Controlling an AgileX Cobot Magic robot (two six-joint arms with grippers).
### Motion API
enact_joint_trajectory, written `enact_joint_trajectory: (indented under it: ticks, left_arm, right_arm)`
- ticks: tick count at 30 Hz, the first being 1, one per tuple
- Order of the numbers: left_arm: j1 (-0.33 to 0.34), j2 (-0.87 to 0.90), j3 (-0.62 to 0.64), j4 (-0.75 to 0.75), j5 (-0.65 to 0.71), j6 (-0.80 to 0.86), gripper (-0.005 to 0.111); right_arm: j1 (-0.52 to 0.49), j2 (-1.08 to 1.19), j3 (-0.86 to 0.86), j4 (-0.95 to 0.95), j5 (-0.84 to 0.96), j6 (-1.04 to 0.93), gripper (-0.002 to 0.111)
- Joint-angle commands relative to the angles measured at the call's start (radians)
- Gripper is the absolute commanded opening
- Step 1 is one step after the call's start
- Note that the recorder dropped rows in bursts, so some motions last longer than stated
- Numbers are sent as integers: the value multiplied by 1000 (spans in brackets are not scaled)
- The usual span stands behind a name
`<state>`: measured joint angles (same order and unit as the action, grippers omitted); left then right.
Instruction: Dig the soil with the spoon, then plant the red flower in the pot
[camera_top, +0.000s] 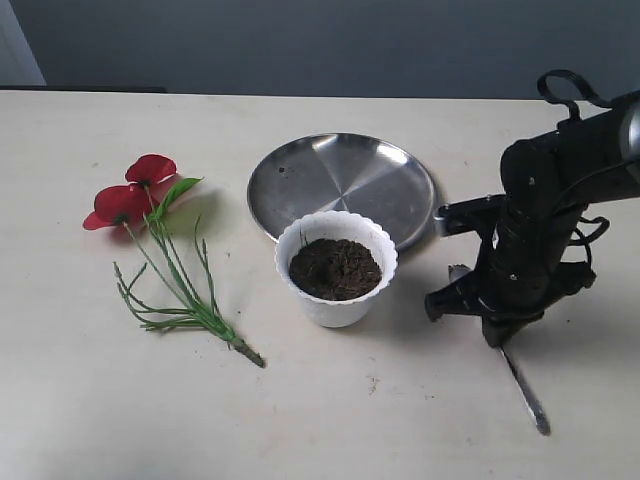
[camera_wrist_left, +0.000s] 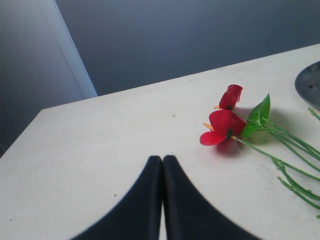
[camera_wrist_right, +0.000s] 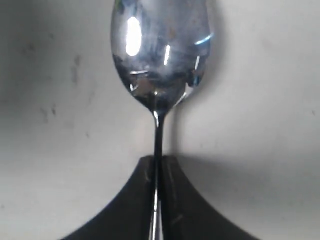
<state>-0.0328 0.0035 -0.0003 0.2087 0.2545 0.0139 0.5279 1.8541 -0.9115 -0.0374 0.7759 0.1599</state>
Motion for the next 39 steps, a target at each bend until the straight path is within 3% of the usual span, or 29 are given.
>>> enact_joint_trajectory:
  ticks: [1, 7, 13, 17, 24, 29, 39]
  left_arm:
    - [1, -4, 0, -5, -11, -3, 0]
    - [1, -4, 0, -5, -11, -3, 0]
    - [1, -4, 0, -5, -11, -3, 0]
    - [1, -4, 0, -5, -11, -3, 0]
    - [1, -4, 0, -5, -11, -3, 0]
    - [1, -4, 0, -5, -11, -3, 0]
    - [1, -4, 0, -5, -11, -3, 0]
  right_arm:
    - [4, -140, 8, -78, 94, -14, -1]
    - [4, -347, 8, -191, 112, -95, -1]
    - [51, -446, 8, -372, 12, -261, -1]
    - [167, -456, 8, -632, 10, -430, -1]
    - [449, -453, 8, -1128, 45, -430, -1]
    - [584, -428, 10, -1131, 57, -518, -1]
    - [644, -212, 10, -1140, 130, -525, -1]
